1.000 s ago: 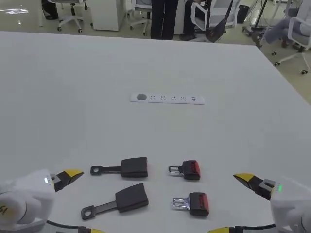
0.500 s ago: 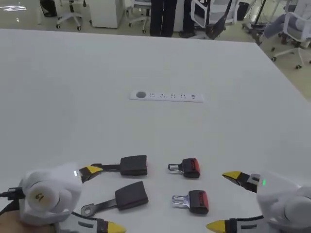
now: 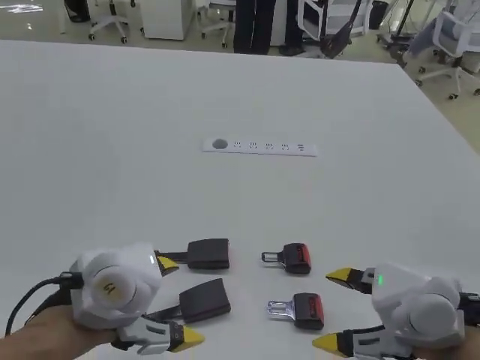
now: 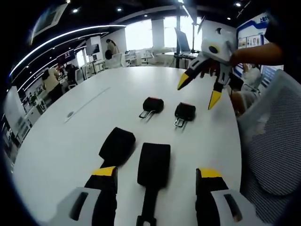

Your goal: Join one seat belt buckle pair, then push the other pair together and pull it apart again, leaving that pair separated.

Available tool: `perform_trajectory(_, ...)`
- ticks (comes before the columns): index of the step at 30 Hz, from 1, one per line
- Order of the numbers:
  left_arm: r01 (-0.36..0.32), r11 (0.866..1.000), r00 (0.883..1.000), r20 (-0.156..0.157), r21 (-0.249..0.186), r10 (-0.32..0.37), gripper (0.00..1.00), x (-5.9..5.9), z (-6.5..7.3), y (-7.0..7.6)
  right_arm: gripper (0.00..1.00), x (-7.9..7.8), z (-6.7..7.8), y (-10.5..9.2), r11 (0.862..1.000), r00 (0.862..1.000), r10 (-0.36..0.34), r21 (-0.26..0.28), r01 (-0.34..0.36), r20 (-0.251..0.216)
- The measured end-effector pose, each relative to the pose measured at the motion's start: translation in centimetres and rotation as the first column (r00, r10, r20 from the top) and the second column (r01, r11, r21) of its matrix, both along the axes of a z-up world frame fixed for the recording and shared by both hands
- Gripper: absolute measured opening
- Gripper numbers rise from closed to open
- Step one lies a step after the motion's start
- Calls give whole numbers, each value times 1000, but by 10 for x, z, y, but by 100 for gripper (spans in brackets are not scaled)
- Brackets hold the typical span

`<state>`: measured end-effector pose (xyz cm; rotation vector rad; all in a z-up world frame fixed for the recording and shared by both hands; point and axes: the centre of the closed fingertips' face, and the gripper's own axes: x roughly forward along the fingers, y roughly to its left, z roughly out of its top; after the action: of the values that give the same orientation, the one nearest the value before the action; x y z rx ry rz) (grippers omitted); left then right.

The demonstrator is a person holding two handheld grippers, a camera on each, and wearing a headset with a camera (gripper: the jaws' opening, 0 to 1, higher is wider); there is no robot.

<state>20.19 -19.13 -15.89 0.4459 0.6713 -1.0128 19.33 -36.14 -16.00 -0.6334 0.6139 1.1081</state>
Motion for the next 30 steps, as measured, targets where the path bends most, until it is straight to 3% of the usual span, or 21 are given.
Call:
perform_trajectory(13,10,998,998,-61,68,-6,57,15,-24,-7,46,9,-23,2,997,998,23,-73,-27,-64)
perform_trajectory(17,16,997,994,-106,76,-8,53,15,-33,-7,42,11,-31,0,995,996,27,-93,-35,-87)
perform_trajectory(24,43,995,990,-135,89,-31,43,16,-41,-5,35,12,-36,0,992,993,40,-112,-52,-114)
perform_trajectory(28,73,991,983,-175,110,-53,37,12,-47,-3,34,12,-37,-1,990,992,52,-125,-67,-117)
perform_trajectory(30,82,990,983,-175,114,-61,36,13,-48,-3,32,13,-38,-2,988,991,64,-136,-80,-117)
